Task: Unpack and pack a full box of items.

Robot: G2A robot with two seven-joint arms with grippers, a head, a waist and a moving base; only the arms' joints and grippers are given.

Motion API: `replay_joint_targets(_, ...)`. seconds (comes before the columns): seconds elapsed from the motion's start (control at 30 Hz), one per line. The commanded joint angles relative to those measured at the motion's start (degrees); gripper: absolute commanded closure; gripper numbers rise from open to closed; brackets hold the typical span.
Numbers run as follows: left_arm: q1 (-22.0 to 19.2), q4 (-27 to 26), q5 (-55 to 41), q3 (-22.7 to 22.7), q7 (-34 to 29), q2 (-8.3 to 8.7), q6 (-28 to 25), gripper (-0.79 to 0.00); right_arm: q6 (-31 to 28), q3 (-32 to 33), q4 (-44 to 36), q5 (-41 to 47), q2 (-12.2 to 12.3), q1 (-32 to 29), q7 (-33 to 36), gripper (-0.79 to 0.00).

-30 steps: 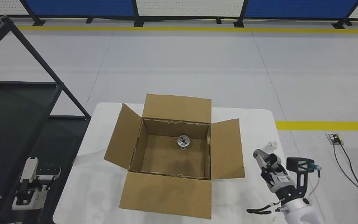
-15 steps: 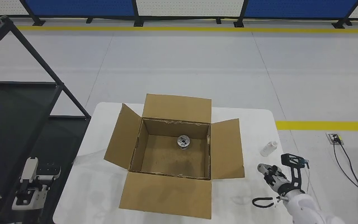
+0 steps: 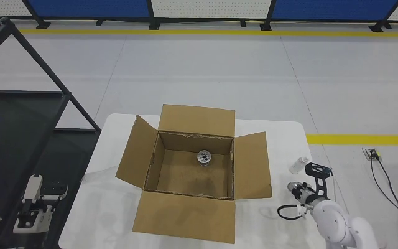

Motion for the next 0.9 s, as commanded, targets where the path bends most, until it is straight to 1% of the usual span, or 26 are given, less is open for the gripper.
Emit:
replay_joint_targets(0.0,0.00,0.00,0.00,0.00,0.00,0.00,0.00,-0.785,1.10,-0.65,0.75,-1.53,0.09,1.28,1.90,0.000)
replay_joint_targets(0.2,0.00,0.00,0.00,0.00,0.00,0.00,0.00,-0.785,2.19,-2.03,2.60,-3.97,0.33,3.62,5.89,0.000)
replay_joint_targets(0.43,0.00,0.00,0.00,0.00,0.00,0.00,0.00,-0.785,3.19,-2.43,4.36,-4.55,0.49,4.83,7.15,0.000)
replay_joint_targets(0.47,0.00,0.00,0.00,0.00,0.00,0.00,0.00,-0.785,3.39,-2.40,4.44,-4.57,0.51,4.88,7.17,-0.025)
replay_joint_targets(0.5,0.00,0.00,0.00,0.00,0.00,0.00,0.00,-0.785,3.54,-2.45,4.50,-4.56,0.52,4.87,7.11,-0.145)
replay_joint_targets(0.6,0.00,0.00,0.00,0.00,0.00,0.00,0.00,-0.785,3.94,-2.55,4.68,-4.32,0.54,4.80,6.79,-0.283)
replay_joint_targets(0.63,0.00,0.00,0.00,0.00,0.00,0.00,0.00,-0.785,4.00,-2.60,4.73,-4.29,0.55,4.77,6.68,-0.311)
replay_joint_targets(0.67,0.00,0.00,0.00,0.00,0.00,0.00,0.00,-0.785,4.04,-2.57,4.83,-4.23,0.57,4.76,6.55,-0.311)
replay_joint_targets(0.7,0.00,0.00,0.00,0.00,0.00,0.00,0.00,-0.785,4.07,-2.56,4.87,-4.28,0.60,4.74,6.39,-0.348)
replay_joint_targets(0.73,0.00,0.00,0.00,0.00,0.00,0.00,0.00,-0.785,4.17,-2.60,4.89,-4.19,0.60,4.72,6.28,-0.360)
replay_joint_targets(0.87,0.00,0.00,0.00,0.00,0.00,0.00,0.00,-0.785,4.58,-2.81,4.83,-4.37,0.65,4.64,5.68,-0.376)
